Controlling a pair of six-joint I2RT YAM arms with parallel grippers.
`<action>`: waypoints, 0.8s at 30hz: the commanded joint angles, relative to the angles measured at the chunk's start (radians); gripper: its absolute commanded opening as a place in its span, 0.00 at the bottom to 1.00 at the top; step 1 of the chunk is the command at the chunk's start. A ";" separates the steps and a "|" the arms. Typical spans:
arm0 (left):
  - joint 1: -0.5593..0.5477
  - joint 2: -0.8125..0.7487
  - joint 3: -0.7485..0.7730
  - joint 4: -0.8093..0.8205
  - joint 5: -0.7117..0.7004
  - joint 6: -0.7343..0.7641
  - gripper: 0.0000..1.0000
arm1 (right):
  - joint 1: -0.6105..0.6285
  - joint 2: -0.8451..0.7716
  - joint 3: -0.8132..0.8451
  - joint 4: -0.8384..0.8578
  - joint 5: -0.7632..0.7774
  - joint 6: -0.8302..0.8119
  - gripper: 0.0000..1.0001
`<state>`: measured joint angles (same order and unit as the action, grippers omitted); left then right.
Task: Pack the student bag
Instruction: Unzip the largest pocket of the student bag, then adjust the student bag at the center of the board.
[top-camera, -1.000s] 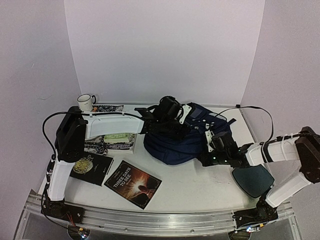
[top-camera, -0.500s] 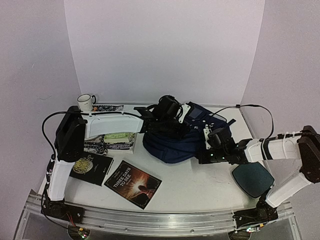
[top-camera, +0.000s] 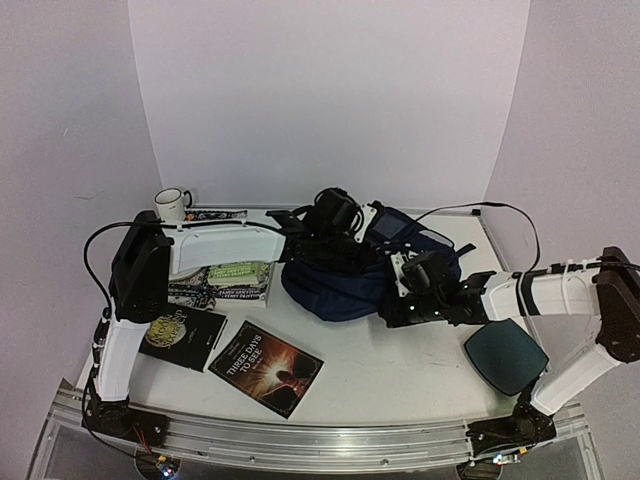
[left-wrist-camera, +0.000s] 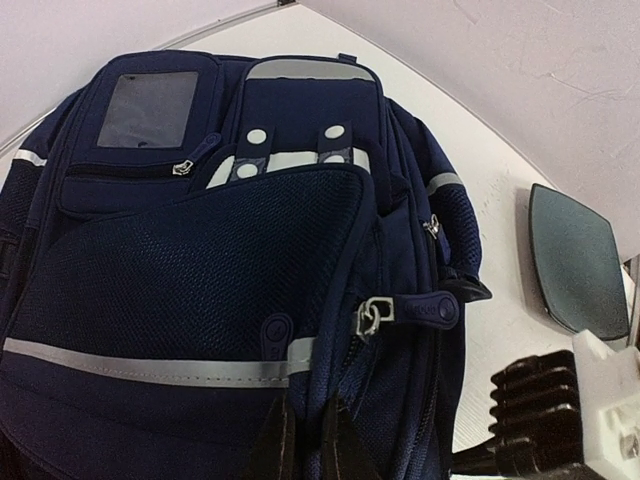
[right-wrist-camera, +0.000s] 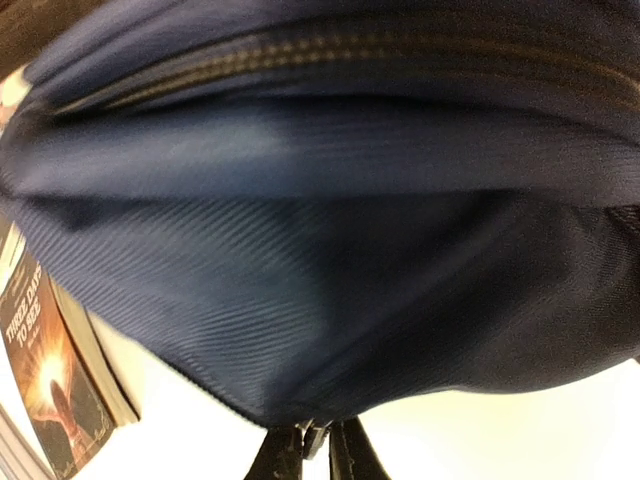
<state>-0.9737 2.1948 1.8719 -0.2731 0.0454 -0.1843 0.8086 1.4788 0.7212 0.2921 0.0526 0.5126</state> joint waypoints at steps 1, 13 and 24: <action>0.016 -0.016 -0.025 0.193 -0.095 -0.060 0.00 | 0.081 -0.049 0.084 0.088 -0.245 -0.080 0.14; 0.059 -0.091 -0.173 0.302 0.080 -0.009 0.00 | 0.078 -0.127 0.076 -0.084 -0.071 -0.192 0.32; 0.065 -0.141 -0.220 0.313 0.217 0.094 0.00 | -0.022 -0.146 0.072 -0.223 0.108 -0.425 0.62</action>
<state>-0.9165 2.1566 1.6478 -0.0241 0.1863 -0.1374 0.8591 1.3580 0.8007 0.1434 0.0825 0.2315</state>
